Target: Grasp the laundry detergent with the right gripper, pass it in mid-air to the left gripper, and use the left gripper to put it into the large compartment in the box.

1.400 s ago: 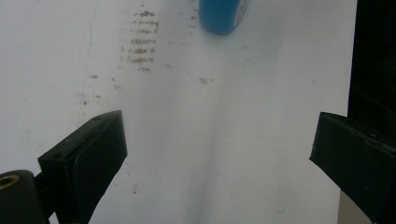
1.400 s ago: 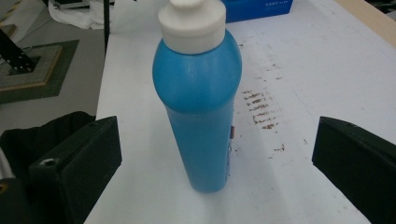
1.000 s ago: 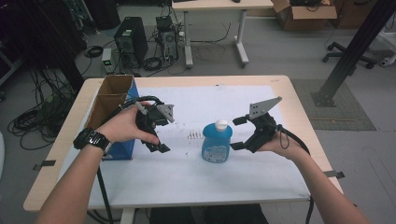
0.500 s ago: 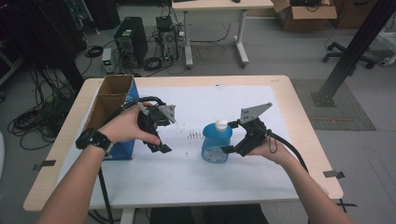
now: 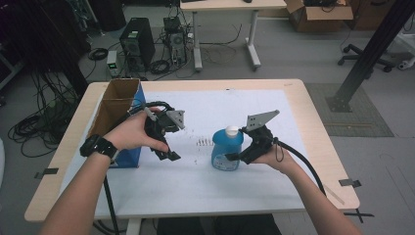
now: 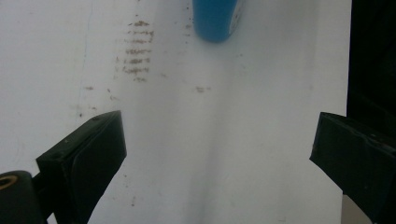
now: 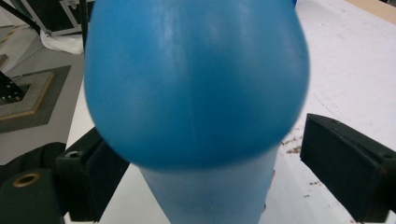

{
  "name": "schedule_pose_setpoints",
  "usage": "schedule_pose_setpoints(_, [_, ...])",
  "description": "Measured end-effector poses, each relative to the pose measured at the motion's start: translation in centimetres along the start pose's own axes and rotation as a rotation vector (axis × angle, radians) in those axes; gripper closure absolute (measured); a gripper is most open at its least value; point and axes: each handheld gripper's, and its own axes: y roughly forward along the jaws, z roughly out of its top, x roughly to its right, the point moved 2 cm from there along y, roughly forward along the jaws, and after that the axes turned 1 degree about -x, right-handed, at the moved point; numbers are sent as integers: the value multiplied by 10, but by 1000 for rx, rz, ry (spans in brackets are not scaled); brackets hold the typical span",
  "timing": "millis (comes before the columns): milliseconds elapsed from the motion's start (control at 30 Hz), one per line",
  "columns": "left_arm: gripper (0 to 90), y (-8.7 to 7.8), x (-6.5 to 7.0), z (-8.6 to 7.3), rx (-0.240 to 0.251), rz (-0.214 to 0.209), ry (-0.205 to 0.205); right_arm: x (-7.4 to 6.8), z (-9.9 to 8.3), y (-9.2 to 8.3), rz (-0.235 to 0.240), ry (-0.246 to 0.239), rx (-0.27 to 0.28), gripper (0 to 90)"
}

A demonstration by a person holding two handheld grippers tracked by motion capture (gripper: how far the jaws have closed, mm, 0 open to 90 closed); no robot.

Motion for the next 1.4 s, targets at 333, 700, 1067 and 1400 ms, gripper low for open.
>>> schedule_pose_setpoints(333, [37, -2, 2, -1, 6, -2, -4, -2, 1, 2, 11, -28, 10, 231])
schedule_pose_setpoints(700, [37, -3, 3, -1, 6, 1, -9, -2, -2, 1, 10, -42, 18, 325])
schedule_pose_setpoints(1067, [37, -4, 3, -1, 8, -1, -9, -2, -4, 1, 20, -63, 18, 389])
schedule_pose_setpoints(1400, [37, -6, 5, 0, 12, 3, -9, -2, -3, -1, -7, -81, 29, 413])
